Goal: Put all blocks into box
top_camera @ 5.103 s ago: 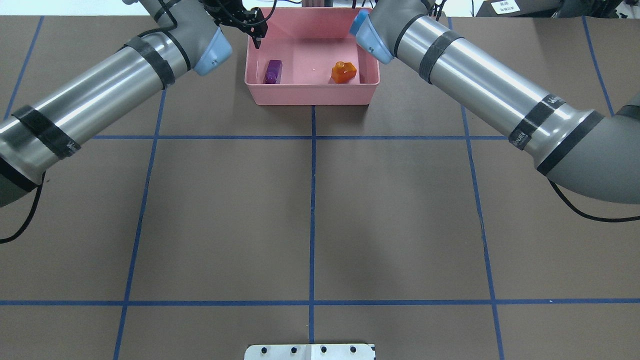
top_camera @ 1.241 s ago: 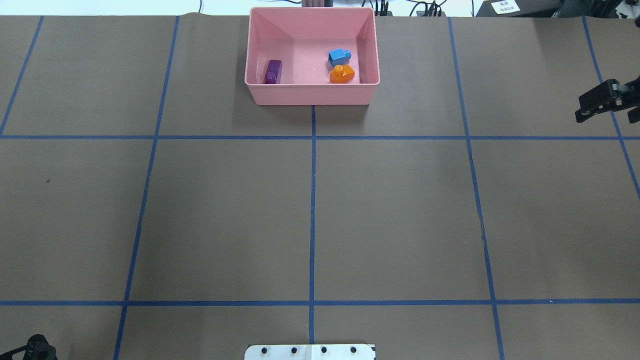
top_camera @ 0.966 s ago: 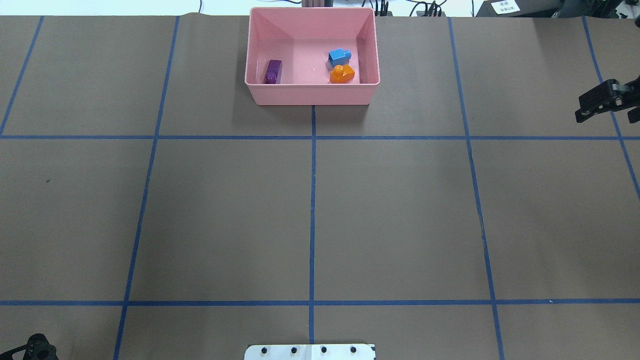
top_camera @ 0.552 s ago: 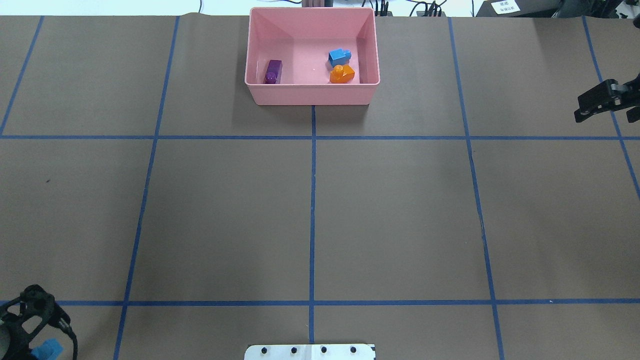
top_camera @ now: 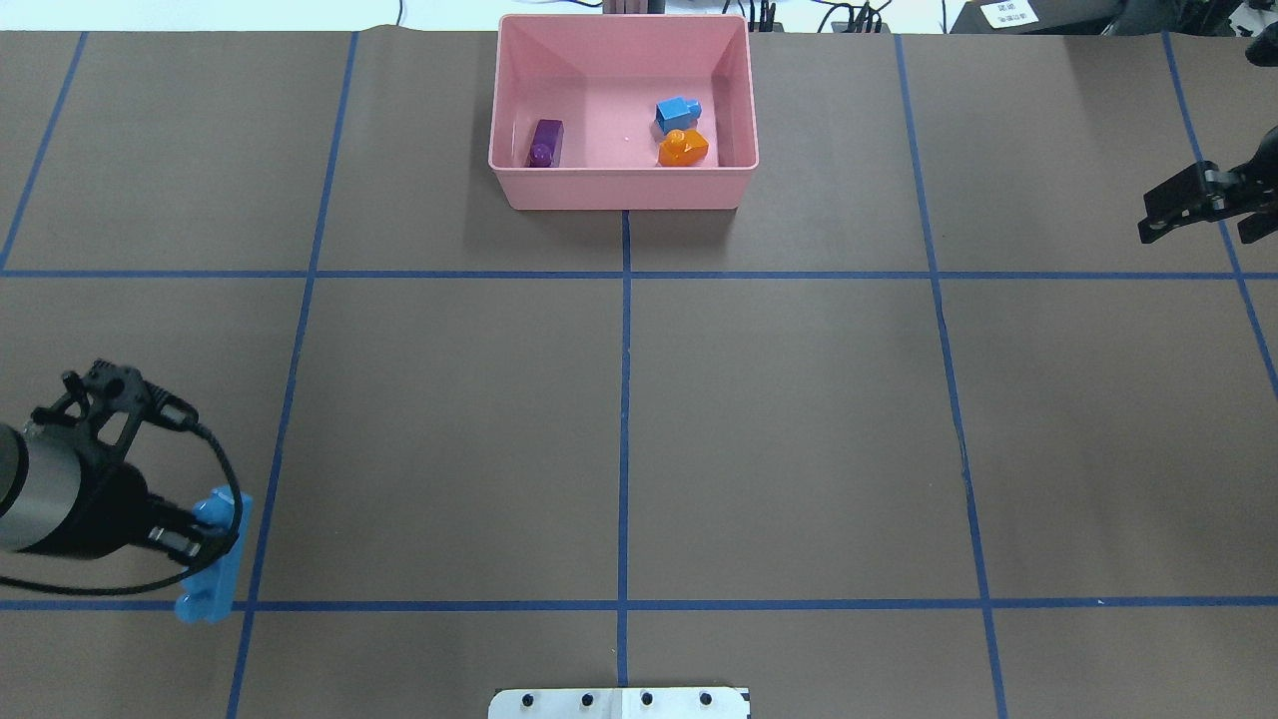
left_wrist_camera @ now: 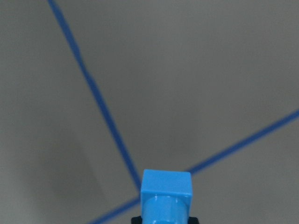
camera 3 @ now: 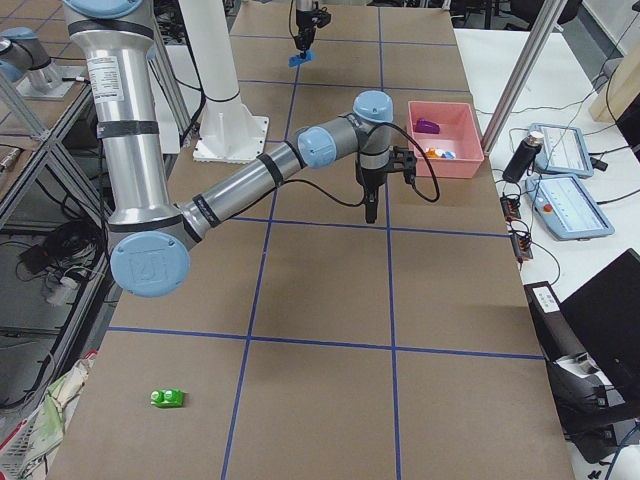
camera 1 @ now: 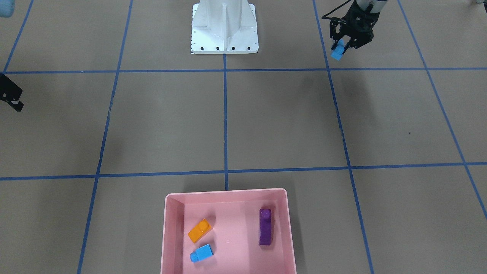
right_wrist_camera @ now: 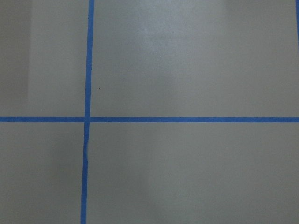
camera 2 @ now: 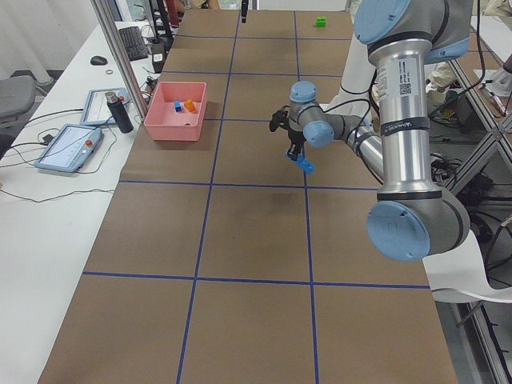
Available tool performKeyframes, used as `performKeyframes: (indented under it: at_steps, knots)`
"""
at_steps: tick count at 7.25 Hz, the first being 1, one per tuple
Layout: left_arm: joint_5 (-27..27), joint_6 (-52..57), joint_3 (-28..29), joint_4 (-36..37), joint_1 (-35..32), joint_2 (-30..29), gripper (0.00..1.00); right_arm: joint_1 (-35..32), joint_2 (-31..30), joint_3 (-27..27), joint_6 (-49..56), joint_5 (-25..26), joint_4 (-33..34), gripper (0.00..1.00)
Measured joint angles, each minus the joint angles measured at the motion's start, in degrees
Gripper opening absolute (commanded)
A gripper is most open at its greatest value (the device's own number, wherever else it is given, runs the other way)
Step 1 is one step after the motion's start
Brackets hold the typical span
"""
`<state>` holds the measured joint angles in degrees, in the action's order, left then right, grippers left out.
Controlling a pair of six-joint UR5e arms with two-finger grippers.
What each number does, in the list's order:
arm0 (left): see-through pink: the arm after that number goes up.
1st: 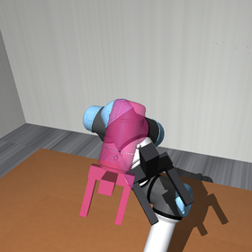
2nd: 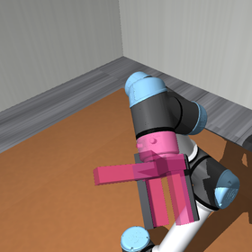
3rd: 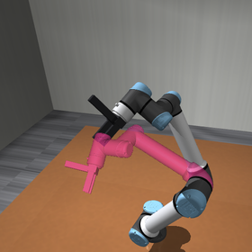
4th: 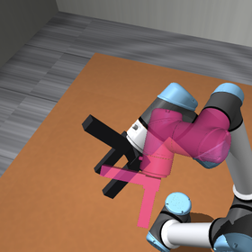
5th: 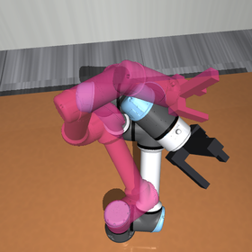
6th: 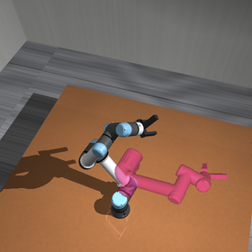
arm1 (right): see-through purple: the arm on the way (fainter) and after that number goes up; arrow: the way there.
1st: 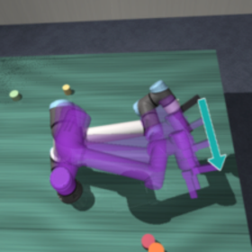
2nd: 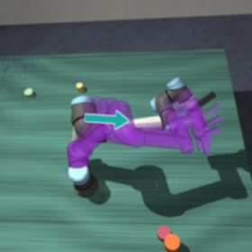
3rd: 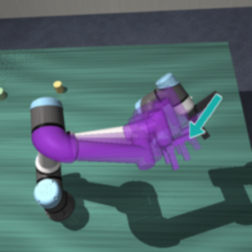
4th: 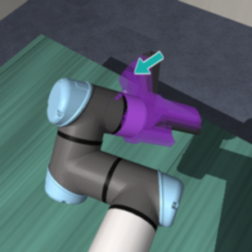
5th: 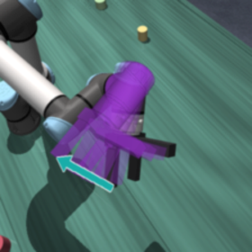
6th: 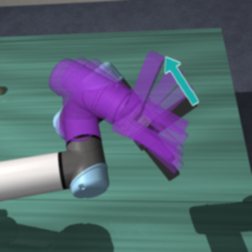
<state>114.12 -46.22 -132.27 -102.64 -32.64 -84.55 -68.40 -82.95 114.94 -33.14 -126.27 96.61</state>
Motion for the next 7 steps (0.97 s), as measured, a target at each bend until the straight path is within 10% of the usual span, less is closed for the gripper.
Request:
performKeyframes:
  at_steps: [3,7]
  knots:
    - [0.6,-8.4,12.6,8.0,-9.3,-26.1,0.0,0.0,2.3,-5.6,0.0,0.0,-4.3,1.0]
    - [0.7,-13.7,44.6,8.8,-17.0,-57.5,0.0,0.1,3.8,-7.3,-0.1,0.1,-4.6,1.0]
